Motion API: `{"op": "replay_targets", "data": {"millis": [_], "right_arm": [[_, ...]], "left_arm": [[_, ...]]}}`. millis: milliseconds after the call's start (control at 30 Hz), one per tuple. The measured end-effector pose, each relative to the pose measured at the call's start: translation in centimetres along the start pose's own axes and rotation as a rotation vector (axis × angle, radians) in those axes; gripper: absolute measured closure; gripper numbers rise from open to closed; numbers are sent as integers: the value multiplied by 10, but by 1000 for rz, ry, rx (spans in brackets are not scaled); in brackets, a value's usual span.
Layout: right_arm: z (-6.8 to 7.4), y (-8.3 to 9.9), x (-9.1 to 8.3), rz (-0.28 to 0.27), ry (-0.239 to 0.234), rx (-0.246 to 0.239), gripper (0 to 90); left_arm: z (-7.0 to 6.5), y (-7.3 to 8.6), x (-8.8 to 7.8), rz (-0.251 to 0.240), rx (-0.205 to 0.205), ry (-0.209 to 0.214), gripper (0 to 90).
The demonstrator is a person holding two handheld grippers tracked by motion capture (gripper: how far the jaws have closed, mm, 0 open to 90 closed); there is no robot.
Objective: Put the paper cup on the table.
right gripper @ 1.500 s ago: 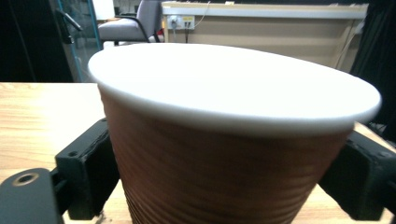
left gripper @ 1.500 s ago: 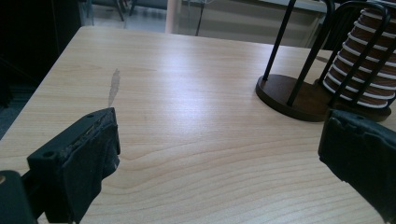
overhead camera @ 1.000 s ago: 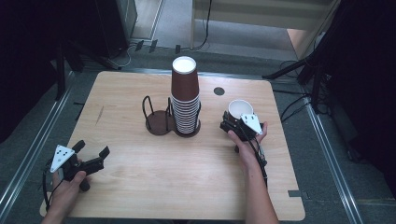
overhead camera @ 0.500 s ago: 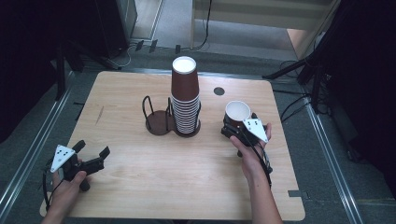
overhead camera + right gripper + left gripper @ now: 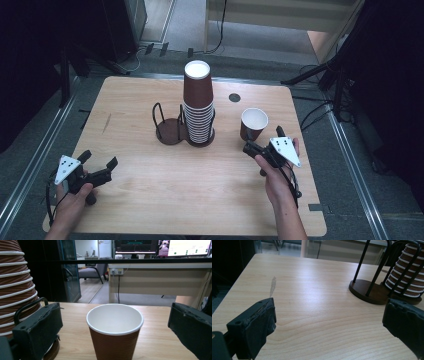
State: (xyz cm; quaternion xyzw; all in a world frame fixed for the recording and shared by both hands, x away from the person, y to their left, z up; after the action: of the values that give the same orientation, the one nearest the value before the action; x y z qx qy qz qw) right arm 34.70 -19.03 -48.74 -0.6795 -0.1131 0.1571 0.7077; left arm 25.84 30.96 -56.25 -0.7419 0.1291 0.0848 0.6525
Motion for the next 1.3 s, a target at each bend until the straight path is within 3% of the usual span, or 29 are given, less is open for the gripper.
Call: {"op": "replay_targets", "data": {"millis": [533,900,1300], "right_arm": [[-30,9,-42,3,49,11,0],[-59,31,-69,38,122,36,0],[-79,48,-99,68,153,76,0]], "left_arm": [[0,0,0,-2,-3,-4,0],[0,0,-1,-6,-2,-3,0],[0,0,-1,-8,-4,-9,0]]}}
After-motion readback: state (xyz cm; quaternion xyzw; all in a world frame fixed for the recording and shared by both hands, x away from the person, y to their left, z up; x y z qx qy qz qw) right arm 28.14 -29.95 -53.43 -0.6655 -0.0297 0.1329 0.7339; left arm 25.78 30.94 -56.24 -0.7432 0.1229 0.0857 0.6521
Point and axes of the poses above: each handheld gripper's, and its own axes: x roughly forward along the jaws, y roughly out of its underside, z roughly to its left, the point moved 4 cm from there along x, roughly forward along the jaws, and after that the axes turned 10 degrees about -y, right-handed, at the moved point
